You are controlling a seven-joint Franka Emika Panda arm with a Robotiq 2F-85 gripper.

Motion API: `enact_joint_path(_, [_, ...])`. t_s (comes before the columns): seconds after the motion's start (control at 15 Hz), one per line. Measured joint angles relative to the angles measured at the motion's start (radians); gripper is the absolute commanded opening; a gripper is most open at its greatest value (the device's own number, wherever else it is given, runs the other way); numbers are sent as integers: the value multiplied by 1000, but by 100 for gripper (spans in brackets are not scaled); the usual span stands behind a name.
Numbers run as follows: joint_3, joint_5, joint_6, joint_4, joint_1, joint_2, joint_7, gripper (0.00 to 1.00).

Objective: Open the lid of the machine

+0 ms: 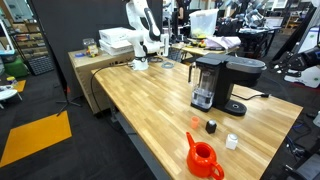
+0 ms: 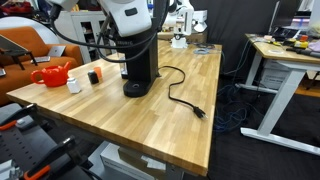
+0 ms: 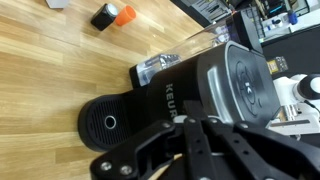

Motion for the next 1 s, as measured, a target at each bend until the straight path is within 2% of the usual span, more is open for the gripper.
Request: enact_joint_path(1.0, [9, 0, 0, 22, 12, 0, 0, 0])
